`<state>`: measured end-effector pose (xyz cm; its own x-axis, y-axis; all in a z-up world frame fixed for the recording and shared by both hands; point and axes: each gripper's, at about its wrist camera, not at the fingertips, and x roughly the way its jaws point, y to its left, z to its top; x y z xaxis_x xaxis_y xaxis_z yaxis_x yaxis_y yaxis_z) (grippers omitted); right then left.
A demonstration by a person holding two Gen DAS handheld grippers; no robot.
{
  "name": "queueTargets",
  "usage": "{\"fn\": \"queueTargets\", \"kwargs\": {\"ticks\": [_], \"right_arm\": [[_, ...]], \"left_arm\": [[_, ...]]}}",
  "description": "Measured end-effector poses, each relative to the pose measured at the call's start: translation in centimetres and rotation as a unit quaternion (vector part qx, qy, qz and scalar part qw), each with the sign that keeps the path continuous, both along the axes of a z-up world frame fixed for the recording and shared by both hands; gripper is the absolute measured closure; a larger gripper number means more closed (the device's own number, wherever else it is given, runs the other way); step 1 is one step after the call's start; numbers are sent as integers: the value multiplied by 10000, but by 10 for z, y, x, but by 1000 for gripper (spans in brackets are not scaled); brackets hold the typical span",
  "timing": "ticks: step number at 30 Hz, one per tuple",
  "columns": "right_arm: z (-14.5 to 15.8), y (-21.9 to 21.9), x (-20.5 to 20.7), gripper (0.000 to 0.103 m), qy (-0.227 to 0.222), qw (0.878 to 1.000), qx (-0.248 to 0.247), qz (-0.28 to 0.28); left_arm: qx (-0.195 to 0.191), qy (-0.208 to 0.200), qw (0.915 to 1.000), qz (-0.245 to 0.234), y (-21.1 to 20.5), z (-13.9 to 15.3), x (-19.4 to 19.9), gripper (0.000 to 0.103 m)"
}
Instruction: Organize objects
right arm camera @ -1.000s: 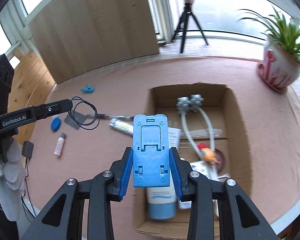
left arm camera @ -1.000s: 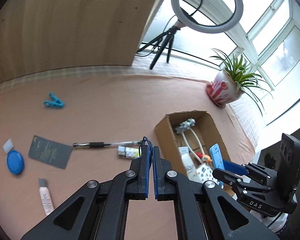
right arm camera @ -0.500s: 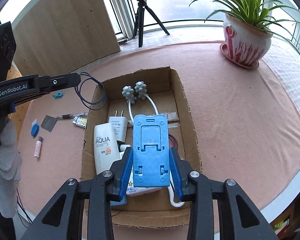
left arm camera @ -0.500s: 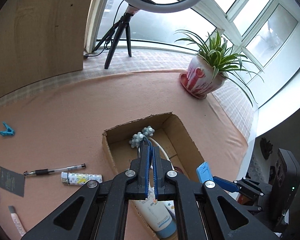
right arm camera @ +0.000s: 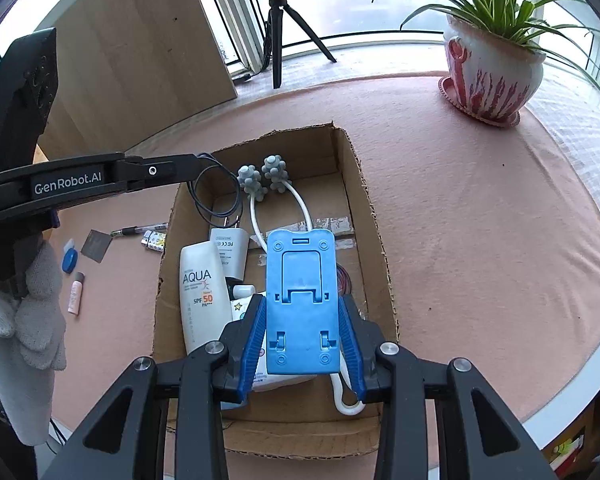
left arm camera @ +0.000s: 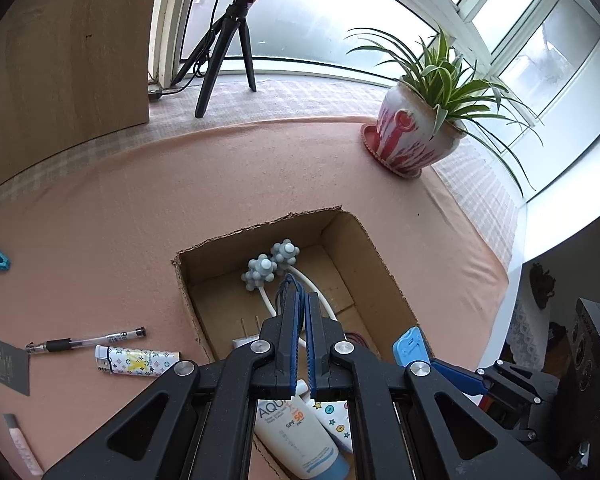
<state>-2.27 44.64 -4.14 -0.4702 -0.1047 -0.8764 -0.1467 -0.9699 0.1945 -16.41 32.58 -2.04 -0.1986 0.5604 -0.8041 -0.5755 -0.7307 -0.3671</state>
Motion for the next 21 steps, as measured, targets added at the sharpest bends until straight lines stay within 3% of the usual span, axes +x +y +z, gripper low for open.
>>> {"fn": "queueTargets", "kwargs": {"ticks": [3, 5, 6, 13, 21], "right_arm": [[1, -4, 0, 69, 50, 9999, -19, 93], [2, -5, 0, 62, 50, 9999, -71, 138], [3, -6, 0, 60, 69, 9998, -89, 136], [5, -10, 0, 58, 103, 9997, -204, 105], [11, -23, -6, 58, 225, 9986, -442, 174]], "left_arm": [[-67, -59, 9999, -103, 2, -2, 2, 91], [-82, -32, 9999, -60, 0, -1, 3, 62], [-80, 3, 10000, -27, -2, 0, 3, 58], [-85, 4, 9997, 229, -33, 4, 1, 57], [-202, -36, 9954, 937, -118, -2, -6, 56]]}}
